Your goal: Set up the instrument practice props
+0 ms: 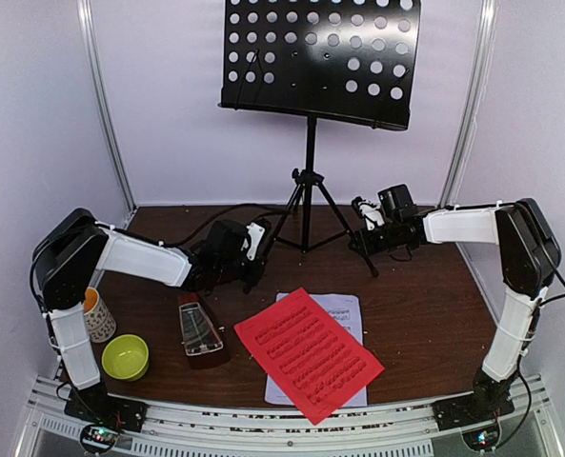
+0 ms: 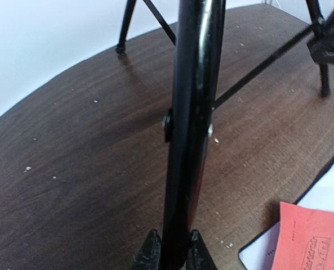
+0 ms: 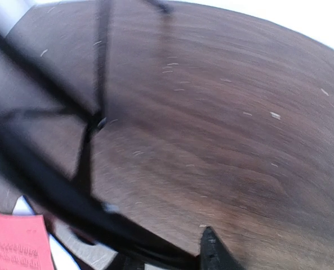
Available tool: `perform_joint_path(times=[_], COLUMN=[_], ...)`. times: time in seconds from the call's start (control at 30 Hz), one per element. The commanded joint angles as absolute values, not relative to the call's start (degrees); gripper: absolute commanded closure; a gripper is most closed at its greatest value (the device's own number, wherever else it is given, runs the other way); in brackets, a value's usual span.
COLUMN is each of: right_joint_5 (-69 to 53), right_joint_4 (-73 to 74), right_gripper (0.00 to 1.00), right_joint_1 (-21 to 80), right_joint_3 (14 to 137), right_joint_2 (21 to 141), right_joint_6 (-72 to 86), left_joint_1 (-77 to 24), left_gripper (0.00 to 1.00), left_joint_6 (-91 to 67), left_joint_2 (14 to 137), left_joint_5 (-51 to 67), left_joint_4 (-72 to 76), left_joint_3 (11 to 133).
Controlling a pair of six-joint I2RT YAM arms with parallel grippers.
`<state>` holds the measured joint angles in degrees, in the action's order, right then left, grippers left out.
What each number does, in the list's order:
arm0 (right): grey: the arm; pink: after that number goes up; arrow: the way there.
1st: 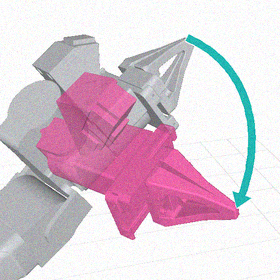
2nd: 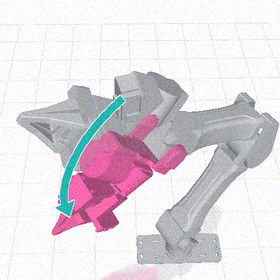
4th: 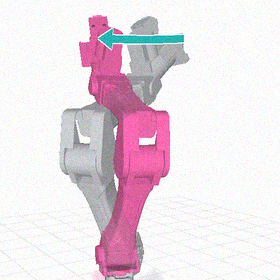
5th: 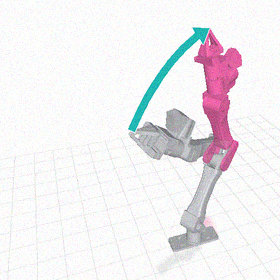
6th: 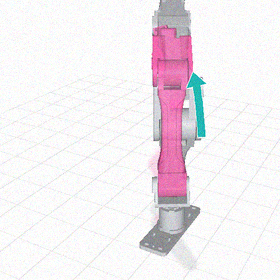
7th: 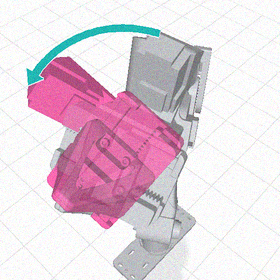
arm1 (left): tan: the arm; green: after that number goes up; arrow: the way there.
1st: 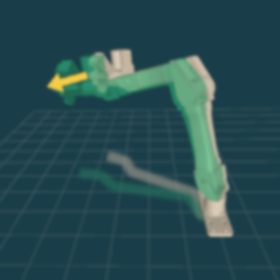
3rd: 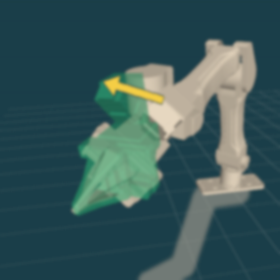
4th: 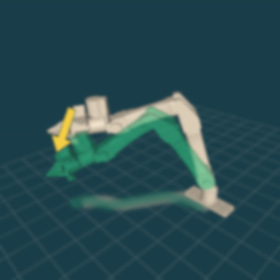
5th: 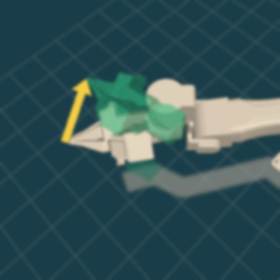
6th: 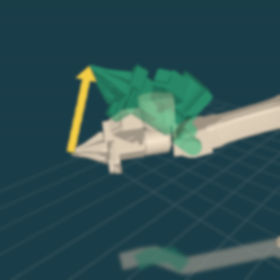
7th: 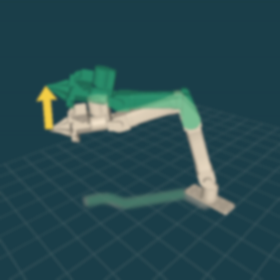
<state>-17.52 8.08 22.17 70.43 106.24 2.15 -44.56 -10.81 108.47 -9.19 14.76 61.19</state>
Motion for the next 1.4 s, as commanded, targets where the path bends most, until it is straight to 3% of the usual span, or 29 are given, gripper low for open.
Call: perform_joint_path(times=[0.0, 0.2, 0.67, 0.97, 1.37], right_joint_5=[-11.2, -11.2, -13.0, -15.0, -21.6], right_joint_4=[7.3, 6.7, 5.8, 3.5, 1.1], right_gripper=[0.61, 0.52, 0.35, 0.26, 0.28], right_joint_1=[18.0, 18.1, 18.1, 18.1, 19.8], right_joint_3=[72.6, 70.1, 66.4, 57.0, 42.8], right_joint_2=[105.8, 102.7, 97.4, 87.0, 76.3], right_joint_6=[14.4, 13.9, 13.2, 14.5, 19.2], left_joint_1=[-44.5, -44.1, -42.3, -41.9, -45.9], left_gripper=[0.78, 0.48, 0.33, 0.33, 0.44], left_joint_6=[-11.6, -10.3, -8.9, -11.1, -11.9], left_joint_2=[108.0, 105.8, 107.9, 112.2, 112.7], left_joint_5=[-3.5, -0.3, 7.0, 13.8, 16.3], left_joint_4=[7.8, 5.5, 0.4, -1.5, -0.5], left_joint_3=[61.7, 65.3, 75.8, 81.3, 79.0])
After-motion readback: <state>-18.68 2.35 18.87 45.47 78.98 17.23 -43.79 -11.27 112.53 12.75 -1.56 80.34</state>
